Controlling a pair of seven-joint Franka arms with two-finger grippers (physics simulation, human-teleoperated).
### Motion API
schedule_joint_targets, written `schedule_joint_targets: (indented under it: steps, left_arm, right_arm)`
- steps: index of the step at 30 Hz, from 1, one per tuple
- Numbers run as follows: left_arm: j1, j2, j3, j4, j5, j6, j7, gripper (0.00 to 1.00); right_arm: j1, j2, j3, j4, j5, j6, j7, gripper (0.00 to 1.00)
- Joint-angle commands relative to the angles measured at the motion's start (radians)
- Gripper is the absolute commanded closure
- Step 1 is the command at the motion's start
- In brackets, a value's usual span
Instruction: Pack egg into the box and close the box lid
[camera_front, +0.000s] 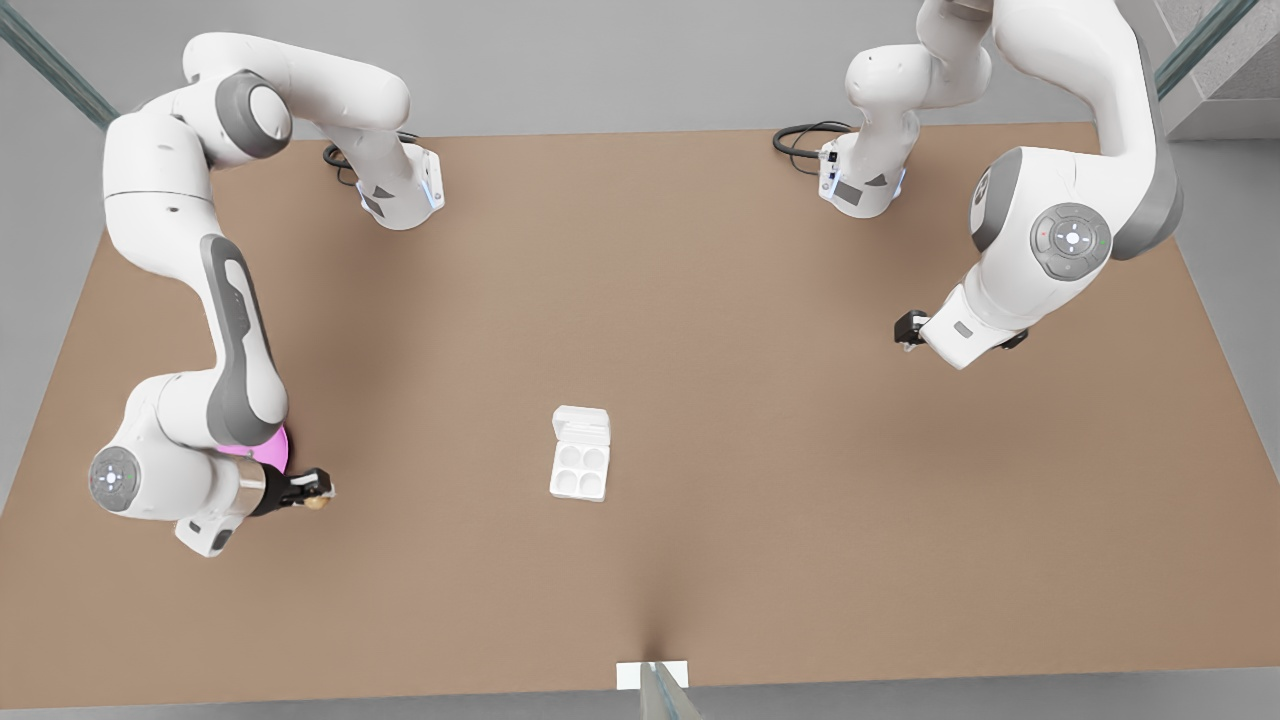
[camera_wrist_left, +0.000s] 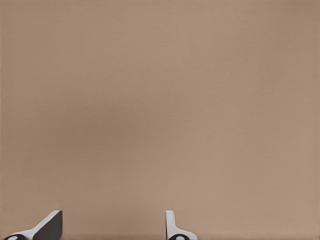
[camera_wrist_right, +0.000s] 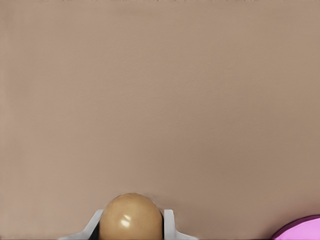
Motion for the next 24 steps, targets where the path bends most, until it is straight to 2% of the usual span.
schedule_joint_targets:
  steps: [1, 7, 11, 14, 16, 20, 24]
  left_arm:
    - [0.000, -0.001, -0.001, 0.000, 0.001, 0.000, -0.001, 0.00]
    - [0.000, -0.001, -0.001, 0.000, 0.001, -0.002, -0.002, 0.00]
    - [0.000, -0.001, -0.001, 0.000, 0.001, -0.002, -0.002, 0.00]
    - [0.000, -0.001, -0.001, 0.000, 0.001, 0.000, -0.002, 0.00]
    - [0.000, 0.001, -0.001, 0.000, 0.001, 0.000, -0.002, 0.00]
    - [0.000, -0.001, -0.001, 0.000, 0.001, 0.000, -0.002, 0.00]
    - [0.000, 0.005, -0.001, 0.000, 0.001, 0.000, -0.002, 0.00]
  right_arm:
    - [0.028, -0.001, 0.031, 0.011, -0.011, -0.094, 0.374, 0.60]
    - [0.215, 0.005, 0.029, 0.100, -0.011, -0.074, 0.646, 0.60]
    - [0.304, 0.028, 0.025, 0.117, -0.009, 0.050, 0.748, 0.60]
    - [0.402, 0.132, 0.020, 0.265, 0.012, 0.081, 0.819, 0.60]
    - [0.463, 0.164, -0.003, 0.275, 0.012, 0.166, 0.839, 0.60]
    - [0.540, 0.217, -0.041, 0.330, 0.012, 0.222, 0.888, 0.60]
    - [0.566, 0.226, -0.043, 0.325, 0.053, 0.231, 0.939, 0.60]
